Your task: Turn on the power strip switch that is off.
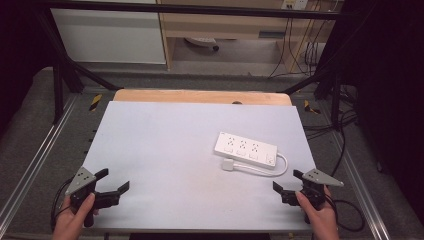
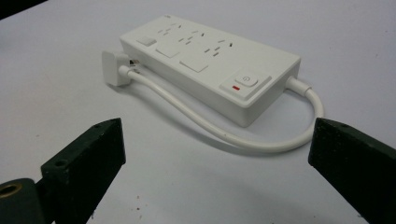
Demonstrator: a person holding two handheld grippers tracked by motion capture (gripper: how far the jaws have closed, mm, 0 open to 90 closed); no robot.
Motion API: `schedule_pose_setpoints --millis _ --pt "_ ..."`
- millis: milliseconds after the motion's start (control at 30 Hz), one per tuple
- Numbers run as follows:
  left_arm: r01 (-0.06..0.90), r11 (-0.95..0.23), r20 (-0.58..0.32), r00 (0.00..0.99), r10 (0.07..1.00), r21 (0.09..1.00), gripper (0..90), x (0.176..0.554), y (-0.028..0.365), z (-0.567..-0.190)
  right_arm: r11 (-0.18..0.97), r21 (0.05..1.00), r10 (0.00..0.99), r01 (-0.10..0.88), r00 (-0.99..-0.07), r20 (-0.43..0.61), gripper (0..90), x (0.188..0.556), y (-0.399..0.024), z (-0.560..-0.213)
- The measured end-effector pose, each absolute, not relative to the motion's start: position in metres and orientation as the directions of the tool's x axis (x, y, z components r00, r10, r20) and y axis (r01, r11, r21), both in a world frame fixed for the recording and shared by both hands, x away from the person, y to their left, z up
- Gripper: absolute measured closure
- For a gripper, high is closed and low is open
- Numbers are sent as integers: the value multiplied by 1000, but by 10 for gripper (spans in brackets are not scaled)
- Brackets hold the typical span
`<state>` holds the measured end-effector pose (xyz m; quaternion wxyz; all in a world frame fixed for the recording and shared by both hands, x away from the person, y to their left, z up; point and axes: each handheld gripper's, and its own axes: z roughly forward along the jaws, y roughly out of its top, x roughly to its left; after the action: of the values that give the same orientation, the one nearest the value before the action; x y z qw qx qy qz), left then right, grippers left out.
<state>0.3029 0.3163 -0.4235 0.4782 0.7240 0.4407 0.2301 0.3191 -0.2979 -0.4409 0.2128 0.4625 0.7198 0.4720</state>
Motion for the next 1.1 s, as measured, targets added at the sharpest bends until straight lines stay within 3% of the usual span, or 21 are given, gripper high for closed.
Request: schedule_pose_setpoints --millis 400,1100 --pt "416 -163 -81 510 856 895 75 304 315 -424 53 916 860 397 -484 160 43 310 -297 -423" --pt "421 -161 -87 511 855 893 58 303 315 -424 116 921 840 371 -532 109 38 314 -293 -388"
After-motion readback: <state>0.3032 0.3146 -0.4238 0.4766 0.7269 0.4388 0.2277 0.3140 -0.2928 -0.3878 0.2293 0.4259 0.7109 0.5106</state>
